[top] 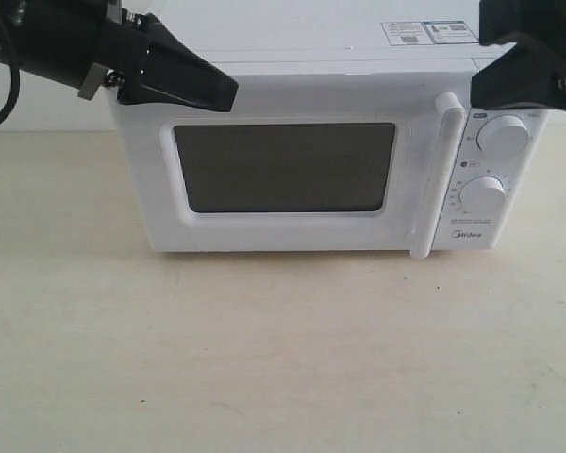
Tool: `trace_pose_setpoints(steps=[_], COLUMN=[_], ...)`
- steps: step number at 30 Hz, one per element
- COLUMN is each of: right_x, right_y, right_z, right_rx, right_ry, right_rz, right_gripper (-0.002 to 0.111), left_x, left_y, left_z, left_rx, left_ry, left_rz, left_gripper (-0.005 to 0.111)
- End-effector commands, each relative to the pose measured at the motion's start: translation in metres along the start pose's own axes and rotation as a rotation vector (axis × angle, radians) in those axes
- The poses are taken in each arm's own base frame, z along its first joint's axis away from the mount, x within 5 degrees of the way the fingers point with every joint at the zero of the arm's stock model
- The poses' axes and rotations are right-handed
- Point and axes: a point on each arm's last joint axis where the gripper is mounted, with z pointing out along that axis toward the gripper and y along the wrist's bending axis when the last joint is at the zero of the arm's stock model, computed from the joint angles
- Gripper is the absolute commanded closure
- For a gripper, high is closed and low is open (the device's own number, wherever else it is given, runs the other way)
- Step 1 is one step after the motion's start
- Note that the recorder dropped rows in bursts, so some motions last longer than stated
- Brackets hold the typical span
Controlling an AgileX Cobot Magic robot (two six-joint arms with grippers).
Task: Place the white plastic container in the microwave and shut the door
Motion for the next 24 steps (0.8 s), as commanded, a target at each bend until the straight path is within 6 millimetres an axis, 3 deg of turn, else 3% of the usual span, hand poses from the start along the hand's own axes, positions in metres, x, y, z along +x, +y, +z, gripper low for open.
trace_pose_setpoints(steps=[1,5,9,18,24], right_x=[-0.002,0.001,0.018,0.114,0.151], right_y=[0.004,0.006,0.001,-0.037,-0.055], right_z=[-0.034,-0.069,-0.087,-0.083,-0.082], right_rx=[-0.004,0.022,0.012,0.012,0.117], right_ry=[-0.115,-0.227,-0.408,-0.745,-0.825], right_rz=[-0.051,-0.129,-0.148,-0.128,-0.103], right_gripper=[0.108,0.108,0.108,0.108,0.108], left_x=[-0.003,-0.003,-0.003,-0.003,-0.003], left_y=[-0.003,-0.003,-0.003,-0.003,-0.003], left_z=[-0.001,-0.001,-0.001,-0.001,-0.001], left_rx=[0.005,0.005,0.005,0.005,0.005], left_ry=[-0.018,-0.018,-0.018,-0.018,-0.018], left_rz=[0.007,0.007,0.007,0.007,0.007], left_gripper=[0.102,0.102,0.102,0.102,0.102])
